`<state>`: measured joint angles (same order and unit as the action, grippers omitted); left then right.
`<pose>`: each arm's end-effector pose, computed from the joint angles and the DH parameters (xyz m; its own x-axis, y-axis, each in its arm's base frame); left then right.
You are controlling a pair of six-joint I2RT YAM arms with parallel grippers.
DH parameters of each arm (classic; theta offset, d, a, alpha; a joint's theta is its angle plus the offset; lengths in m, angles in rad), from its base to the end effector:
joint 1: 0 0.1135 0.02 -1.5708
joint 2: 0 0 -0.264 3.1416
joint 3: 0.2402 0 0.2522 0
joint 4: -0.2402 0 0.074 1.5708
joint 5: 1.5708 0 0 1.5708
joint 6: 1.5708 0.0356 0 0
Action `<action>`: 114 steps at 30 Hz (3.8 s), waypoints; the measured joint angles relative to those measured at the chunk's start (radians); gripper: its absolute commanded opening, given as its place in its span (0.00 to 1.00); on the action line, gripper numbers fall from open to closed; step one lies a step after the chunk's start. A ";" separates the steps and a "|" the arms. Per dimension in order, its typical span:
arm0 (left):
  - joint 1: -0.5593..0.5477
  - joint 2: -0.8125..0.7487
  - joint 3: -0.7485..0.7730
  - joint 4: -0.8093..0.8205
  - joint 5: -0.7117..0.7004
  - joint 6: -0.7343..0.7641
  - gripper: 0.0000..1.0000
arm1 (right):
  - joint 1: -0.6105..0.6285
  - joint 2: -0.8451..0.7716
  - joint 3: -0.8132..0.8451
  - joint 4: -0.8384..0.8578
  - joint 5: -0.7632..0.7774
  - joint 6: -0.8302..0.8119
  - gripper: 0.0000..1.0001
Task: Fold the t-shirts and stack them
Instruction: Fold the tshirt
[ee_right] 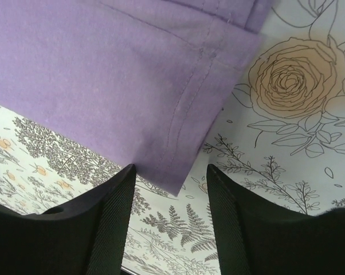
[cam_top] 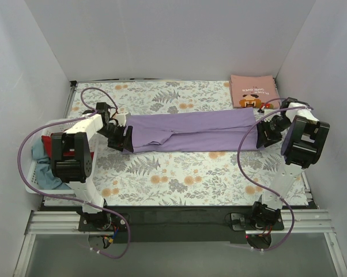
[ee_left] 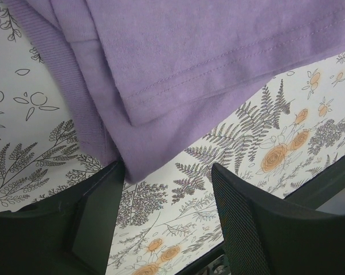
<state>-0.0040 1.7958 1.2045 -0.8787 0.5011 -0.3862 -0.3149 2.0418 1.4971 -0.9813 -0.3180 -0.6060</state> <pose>0.3262 -0.0184 0.1794 -0.9412 -0.3266 0.0868 -0.3267 0.8138 -0.4807 0.3697 -0.1087 0.1654 -0.9407 -0.2626 -0.2147 -0.3102 0.9221 0.2312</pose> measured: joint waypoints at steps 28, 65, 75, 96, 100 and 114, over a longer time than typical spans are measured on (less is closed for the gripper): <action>0.057 -0.003 0.051 -0.037 -0.101 -0.002 0.00 | -0.004 -0.030 0.007 -0.018 0.078 -0.048 0.01; -0.430 -0.245 -0.151 0.186 -0.169 0.121 0.57 | 0.134 -0.288 -0.107 -0.052 -0.050 -0.062 0.43; -0.521 -0.125 -0.141 0.262 -0.293 0.128 0.27 | 0.131 -0.273 -0.119 -0.064 -0.059 -0.051 0.42; -0.528 0.044 0.082 0.309 -0.354 0.046 0.02 | 0.131 -0.259 -0.119 -0.064 -0.052 -0.053 0.43; -0.528 0.063 0.095 0.317 -0.351 0.027 0.06 | 0.131 -0.256 -0.119 -0.064 -0.053 -0.053 0.44; -0.528 0.148 0.160 0.341 -0.289 -0.076 0.15 | 0.131 -0.245 -0.119 -0.064 -0.056 -0.053 0.45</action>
<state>-0.5323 1.9434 1.3647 -0.5381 0.2119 -0.4622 -0.1837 1.7966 1.3781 -1.0458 -0.3737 -0.6586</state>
